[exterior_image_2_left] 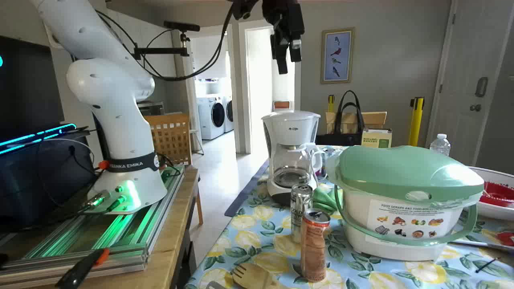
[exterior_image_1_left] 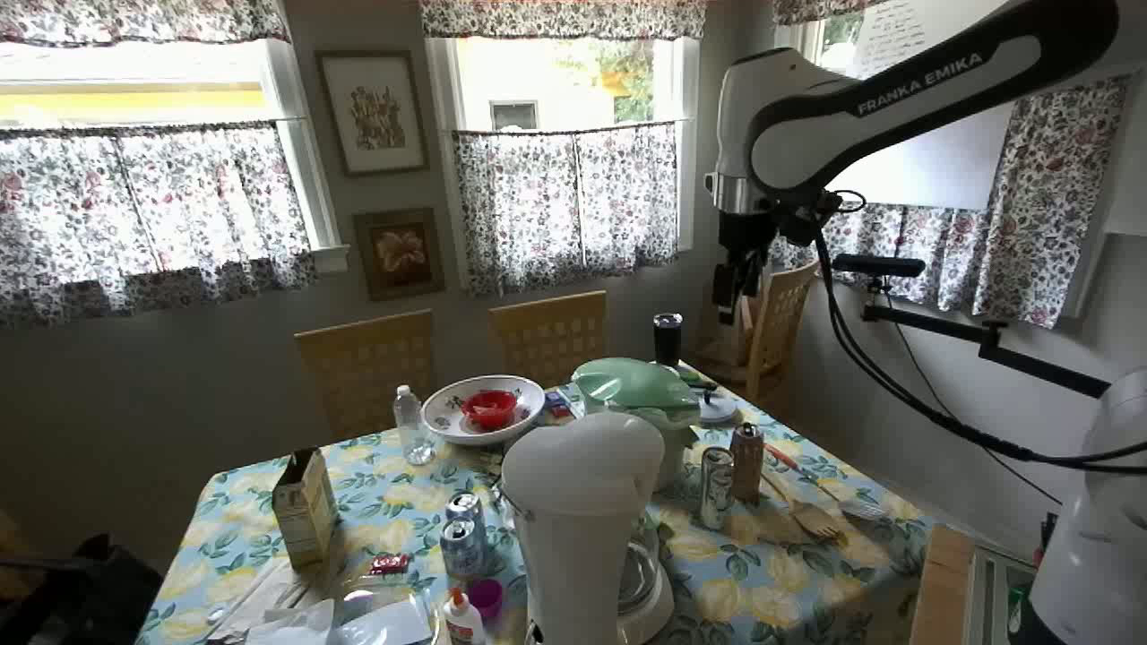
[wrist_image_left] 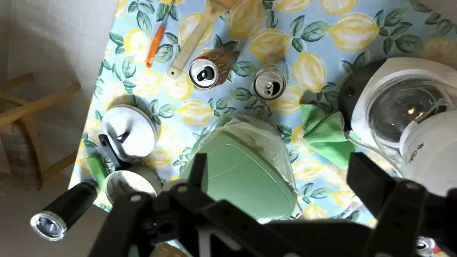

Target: Open the white and green bin then put the orange can inside the bin.

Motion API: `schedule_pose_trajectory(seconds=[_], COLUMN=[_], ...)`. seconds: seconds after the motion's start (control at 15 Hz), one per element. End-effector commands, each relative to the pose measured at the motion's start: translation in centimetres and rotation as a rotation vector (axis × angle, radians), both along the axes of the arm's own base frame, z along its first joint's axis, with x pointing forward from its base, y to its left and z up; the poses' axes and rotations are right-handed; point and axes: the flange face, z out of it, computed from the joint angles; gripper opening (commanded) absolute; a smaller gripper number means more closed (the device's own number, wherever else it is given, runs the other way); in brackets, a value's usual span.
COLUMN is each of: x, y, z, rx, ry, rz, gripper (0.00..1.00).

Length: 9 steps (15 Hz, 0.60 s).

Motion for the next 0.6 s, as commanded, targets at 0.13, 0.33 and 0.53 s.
schedule_pose_trajectory(seconds=[0.13,0.33,0.53], x=[0.0,0.0,0.5], y=[0.0,0.0,-1.9], z=[0.1,0.1,-0.2], rx=[0.0,0.0,0.007], ry=[0.001,0.001,0.004], rz=[0.0,0.0,-0.043], gripper=[1.0,1.0,1.0])
